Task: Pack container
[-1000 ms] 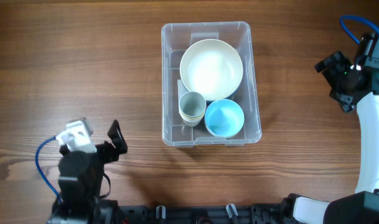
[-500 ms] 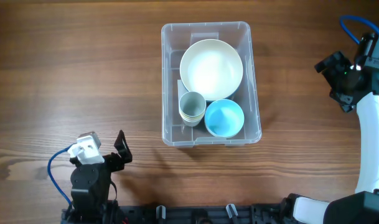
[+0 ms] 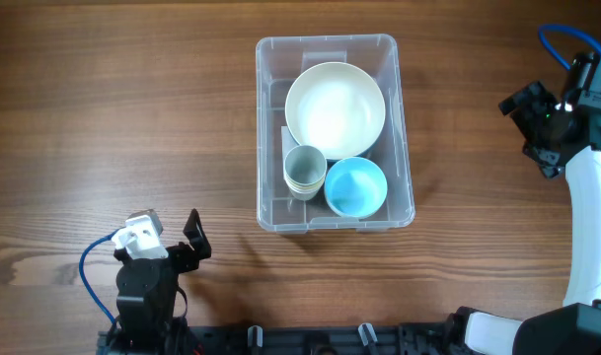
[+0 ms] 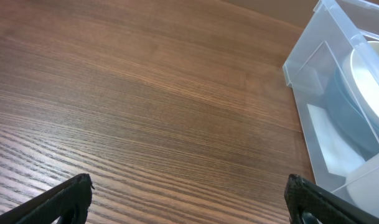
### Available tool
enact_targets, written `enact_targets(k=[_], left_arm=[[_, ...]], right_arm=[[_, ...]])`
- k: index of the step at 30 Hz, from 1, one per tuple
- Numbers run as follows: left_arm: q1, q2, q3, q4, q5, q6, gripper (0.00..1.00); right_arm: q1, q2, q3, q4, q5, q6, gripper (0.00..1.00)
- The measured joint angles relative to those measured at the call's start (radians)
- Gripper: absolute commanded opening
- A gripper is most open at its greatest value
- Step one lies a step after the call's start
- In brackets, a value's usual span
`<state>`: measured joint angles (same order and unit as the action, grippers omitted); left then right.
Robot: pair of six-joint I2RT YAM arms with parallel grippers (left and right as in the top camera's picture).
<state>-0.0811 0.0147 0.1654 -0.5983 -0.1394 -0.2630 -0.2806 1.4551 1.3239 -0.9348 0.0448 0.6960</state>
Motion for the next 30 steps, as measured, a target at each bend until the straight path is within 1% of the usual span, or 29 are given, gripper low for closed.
enact_targets(k=[14, 17, 21, 24, 26, 28, 30], left_arm=[[0.0, 0.0, 0.0, 0.0, 0.0, 0.0, 1.0], [0.0, 0.0, 0.0, 0.0, 0.0, 0.0, 1.0], [0.0, 0.0, 0.0, 0.0, 0.0, 0.0, 1.0], [0.0, 0.0, 0.0, 0.0, 0.0, 0.0, 1.0], [0.0, 0.0, 0.0, 0.0, 0.0, 0.0, 1.0], [0.0, 0.0, 0.0, 0.0, 0.0, 0.0, 1.0], [0.0, 0.0, 0.0, -0.001, 0.0, 0.0, 1.0]], right_arm=[[0.008, -0.015, 0.0, 0.0, 0.0, 0.0, 1.0], [0.053, -0.093, 0.0, 0.0, 0.0, 0.0, 1.0], [0.159, -0.282, 0.0, -0.015, 0.0, 0.0, 1.0], [0.178, -0.391, -0.008, -0.025, 0.028, -0.009, 1.0], [0.178, -0.458, -0.052, 0.027, 0.035, -0.055, 1.0], [0.178, -0.538, -0.143, 0.135, 0.016, -0.157, 1.0], [0.178, -0.628, -0.283, 0.286, -0.056, -0.303, 1.0]])
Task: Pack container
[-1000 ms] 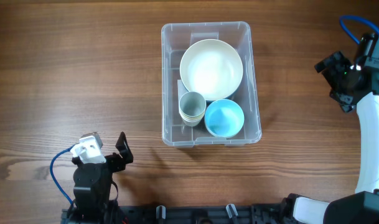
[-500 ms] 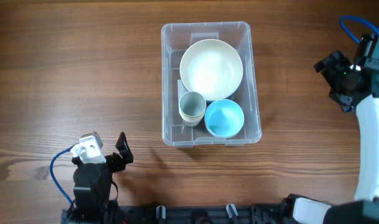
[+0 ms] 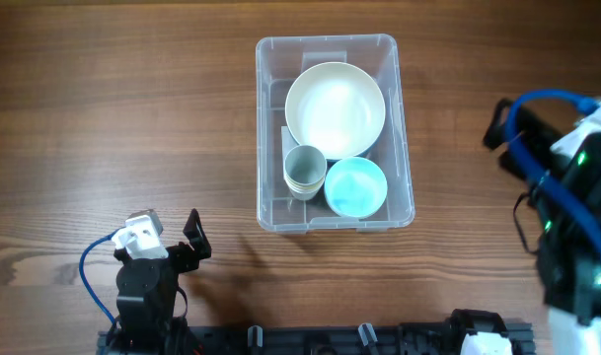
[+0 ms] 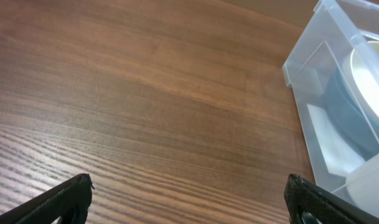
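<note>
A clear plastic container (image 3: 263, 177) sits mid-table. Inside it are a big white bowl (image 3: 335, 106), a stack of grey-green cups (image 3: 304, 170) and a light blue bowl (image 3: 355, 186). My left gripper (image 3: 195, 237) rests low near the front left edge, open, with nothing between its fingers. In the left wrist view the left gripper (image 4: 189, 194) faces bare wood, with the container (image 4: 307, 62) off to the right. My right arm is blurred at the right edge. Its gripper (image 3: 499, 126) is a dark shape right of the container, and its jaws cannot be made out.
A wooden table (image 3: 103, 118) carries everything. The right arm's blue cable (image 3: 537, 104) loops above its wrist. A black rail (image 3: 310, 337) runs along the front edge.
The right arm has moved from the far right corner towards the front, and now looks larger and blurred. The left arm and the container's contents have not changed.
</note>
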### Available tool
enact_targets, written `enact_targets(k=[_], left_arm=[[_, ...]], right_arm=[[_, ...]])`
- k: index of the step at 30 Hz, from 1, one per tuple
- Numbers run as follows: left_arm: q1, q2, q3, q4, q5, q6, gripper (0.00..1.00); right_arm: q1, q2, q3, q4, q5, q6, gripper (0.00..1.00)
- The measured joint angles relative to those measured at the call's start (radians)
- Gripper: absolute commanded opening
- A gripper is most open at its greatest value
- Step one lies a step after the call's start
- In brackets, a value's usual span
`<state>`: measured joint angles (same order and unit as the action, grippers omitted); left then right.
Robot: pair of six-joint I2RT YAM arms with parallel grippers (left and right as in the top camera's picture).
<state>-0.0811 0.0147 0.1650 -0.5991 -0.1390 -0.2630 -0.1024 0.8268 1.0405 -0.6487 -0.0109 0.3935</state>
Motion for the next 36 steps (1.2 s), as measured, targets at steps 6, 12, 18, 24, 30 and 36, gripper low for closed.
enact_targets(k=[6, 12, 18, 24, 30, 36], left_arm=[[0.0, 0.0, -0.002, 0.001, 0.0, 0.0, 1.0], [0.0, -0.001, -0.003, 0.0, 0.001, 0.0, 1.0], [0.0, -0.001, -0.003, 0.001, 0.003, 0.0, 1.0], [0.0, -0.001, -0.003, 0.001, 0.003, 0.0, 1.0], [0.0, -0.001, -0.003, 0.001, 0.003, 0.0, 1.0], [0.0, -0.001, -0.003, 0.001, 0.003, 0.0, 1.0]], right_arm=[[0.001, -0.306, -0.397, 0.204, -0.223, -0.319, 1.0], [0.002, -0.553, -0.642, 0.217, -0.274, -0.389, 1.0], [0.002, -0.742, -0.809, 0.22, -0.301, -0.4, 1.0], [0.002, -0.792, -0.892, 0.24, -0.323, -0.401, 1.0], [0.002, -0.806, -0.902, 0.246, -0.322, -0.404, 1.0], [0.002, -0.806, -0.902, 0.246, -0.322, -0.407, 1.0]])
